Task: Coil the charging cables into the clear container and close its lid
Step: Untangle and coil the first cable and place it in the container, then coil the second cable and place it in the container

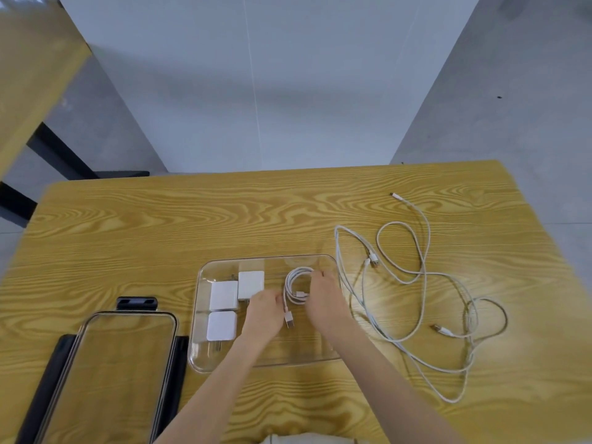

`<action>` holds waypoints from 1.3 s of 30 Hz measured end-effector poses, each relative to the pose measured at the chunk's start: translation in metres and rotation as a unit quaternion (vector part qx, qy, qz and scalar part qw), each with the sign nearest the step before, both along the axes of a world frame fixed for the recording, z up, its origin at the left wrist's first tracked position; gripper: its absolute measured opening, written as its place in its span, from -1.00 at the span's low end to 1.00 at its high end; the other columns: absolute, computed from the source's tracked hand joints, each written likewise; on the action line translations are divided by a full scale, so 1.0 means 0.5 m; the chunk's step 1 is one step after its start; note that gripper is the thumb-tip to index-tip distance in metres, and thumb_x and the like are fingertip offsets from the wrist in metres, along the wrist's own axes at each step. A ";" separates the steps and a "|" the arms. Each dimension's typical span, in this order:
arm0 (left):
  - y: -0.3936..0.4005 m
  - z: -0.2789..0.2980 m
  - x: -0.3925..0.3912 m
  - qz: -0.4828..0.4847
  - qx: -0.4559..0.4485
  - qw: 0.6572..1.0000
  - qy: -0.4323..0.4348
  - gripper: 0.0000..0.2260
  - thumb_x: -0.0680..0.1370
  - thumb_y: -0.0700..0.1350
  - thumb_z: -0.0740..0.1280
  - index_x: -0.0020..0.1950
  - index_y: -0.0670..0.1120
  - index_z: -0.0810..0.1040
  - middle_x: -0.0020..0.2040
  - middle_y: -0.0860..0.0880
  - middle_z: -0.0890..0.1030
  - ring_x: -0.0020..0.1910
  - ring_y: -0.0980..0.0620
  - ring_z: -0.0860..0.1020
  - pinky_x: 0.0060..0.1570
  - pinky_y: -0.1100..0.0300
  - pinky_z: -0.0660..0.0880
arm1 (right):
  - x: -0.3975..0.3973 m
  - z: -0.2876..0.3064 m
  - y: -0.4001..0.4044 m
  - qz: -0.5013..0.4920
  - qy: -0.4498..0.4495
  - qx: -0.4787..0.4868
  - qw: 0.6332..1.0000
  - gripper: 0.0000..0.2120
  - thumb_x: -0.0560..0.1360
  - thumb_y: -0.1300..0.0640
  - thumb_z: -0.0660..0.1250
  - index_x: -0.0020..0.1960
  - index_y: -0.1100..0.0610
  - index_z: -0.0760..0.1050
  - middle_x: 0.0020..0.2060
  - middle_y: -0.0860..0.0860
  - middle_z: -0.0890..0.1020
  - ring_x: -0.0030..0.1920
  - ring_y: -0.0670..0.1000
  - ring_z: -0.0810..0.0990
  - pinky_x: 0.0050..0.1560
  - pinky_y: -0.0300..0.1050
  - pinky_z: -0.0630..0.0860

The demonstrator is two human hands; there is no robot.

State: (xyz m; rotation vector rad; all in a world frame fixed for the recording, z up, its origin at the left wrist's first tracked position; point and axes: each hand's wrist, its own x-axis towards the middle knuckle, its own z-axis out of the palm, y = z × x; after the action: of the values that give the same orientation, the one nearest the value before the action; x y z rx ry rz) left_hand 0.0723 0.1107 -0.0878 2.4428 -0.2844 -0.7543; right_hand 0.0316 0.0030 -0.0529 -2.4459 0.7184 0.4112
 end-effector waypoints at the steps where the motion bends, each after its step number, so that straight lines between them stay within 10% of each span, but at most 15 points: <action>1: -0.002 0.006 0.001 -0.004 0.009 1.000 -0.009 -0.73 0.58 -0.23 0.09 -0.28 -0.15 0.45 -0.23 -0.12 0.55 -0.27 0.00 0.45 -0.27 0.23 0.32 | -0.004 0.009 -0.009 -0.008 -0.027 0.023 0.999 -0.65 0.54 0.35 0.13 0.32 0.23 0.36 0.24 0.15 0.43 0.17 0.11 0.49 0.06 -0.12 0.41; 9: -0.101 0.134 -0.022 -0.014 -0.141 0.978 -0.153 -0.81 0.60 -0.13 0.16 -0.07 -0.15 0.55 -0.21 -0.03 0.56 -0.19 -0.03 0.51 -0.18 0.10 0.41 | -0.069 0.099 -0.141 -0.256 -0.265 0.195 0.909 -0.82 0.56 0.27 0.18 -0.03 0.12 0.55 -0.31 -0.01 0.61 -0.42 -0.14 0.57 -0.30 -0.16 0.54; 14: -0.179 0.168 -0.073 -0.104 -0.233 0.959 -0.119 -0.82 0.58 -0.15 0.23 0.09 -0.10 0.58 -0.05 0.05 0.59 -0.08 0.11 0.52 -0.07 0.34 0.42 | -0.158 0.063 -0.253 -0.378 -0.274 0.114 0.877 -0.87 0.54 0.25 0.22 -0.01 0.14 0.54 -0.26 0.03 0.62 -0.27 0.00 0.59 -0.13 -0.03 0.53; 22: -0.276 0.084 -0.157 -0.365 -0.008 0.926 -0.097 -0.64 0.60 -0.09 0.18 0.38 -0.14 0.38 0.41 -0.05 0.33 0.40 -0.01 0.27 0.33 0.15 0.23 | -0.317 -0.045 -0.300 -0.401 -0.126 0.041 0.906 -0.80 0.50 0.26 0.27 0.06 0.20 0.61 -0.03 0.10 0.67 -0.03 0.07 0.60 -0.07 -0.17 0.41; 31: -0.301 0.069 -0.161 -0.369 0.221 0.888 -0.165 -0.62 0.52 -0.27 0.26 0.33 -0.25 0.31 0.48 -0.41 -0.04 0.47 -0.34 0.03 0.44 -0.11 0.05 | -0.274 -0.090 -0.242 -0.343 0.011 0.057 0.937 -0.79 0.48 0.14 0.29 0.05 0.21 0.40 -0.07 0.13 0.56 -0.11 0.13 0.55 -0.24 -0.12 0.35; 39: -0.305 0.059 -0.151 -0.286 0.063 0.947 -0.129 -0.71 0.50 -0.41 0.21 0.18 -0.22 0.50 0.15 -0.18 0.53 0.06 -0.11 0.53 -0.04 0.16 0.44 | -0.272 -0.112 -0.234 -0.374 -0.028 0.077 0.924 -0.78 0.50 0.30 0.22 0.14 0.19 0.35 -0.20 0.10 0.56 -0.19 0.15 0.59 -0.25 0.01 0.52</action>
State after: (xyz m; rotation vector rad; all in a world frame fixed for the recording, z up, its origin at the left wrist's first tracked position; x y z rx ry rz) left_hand -0.0030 -0.0418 -0.0584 2.6010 -1.1133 -0.6933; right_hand -0.1046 -0.1142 -0.1090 -1.8409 1.4425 0.0850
